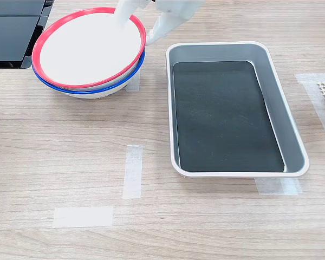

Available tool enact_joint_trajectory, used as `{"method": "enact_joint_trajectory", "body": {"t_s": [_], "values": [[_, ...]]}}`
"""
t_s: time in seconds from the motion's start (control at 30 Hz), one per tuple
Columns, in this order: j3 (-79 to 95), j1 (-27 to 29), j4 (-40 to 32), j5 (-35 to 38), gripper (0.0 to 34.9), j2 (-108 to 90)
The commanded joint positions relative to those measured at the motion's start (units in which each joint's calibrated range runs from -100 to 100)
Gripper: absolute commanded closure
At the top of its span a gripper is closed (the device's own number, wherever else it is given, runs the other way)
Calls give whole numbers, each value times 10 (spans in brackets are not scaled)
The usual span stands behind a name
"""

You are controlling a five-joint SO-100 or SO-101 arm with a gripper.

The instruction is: Lift the stacked dish and set it down on the table.

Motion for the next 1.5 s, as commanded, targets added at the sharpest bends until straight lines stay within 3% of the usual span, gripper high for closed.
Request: {"method": "enact_joint_trajectory", "body": {"t_s": [0.0, 0.63, 0.67, 0.73, 0.8, 1.07, 1.2, 1.47], "values": [[-37, 1, -18, 0, 191, 8], [-80, -3, -105, 17, 197, 102], [-85, -3, -108, 18, 212, 108], [-86, -2, -114, 22, 297, 110], [-83, -1, -116, 24, 346, 108], [-37, -1, -117, 23, 347, 40], [28, -6, -159, 24, 348, -28], [85, -52, -172, 19, 348, -130]]}}
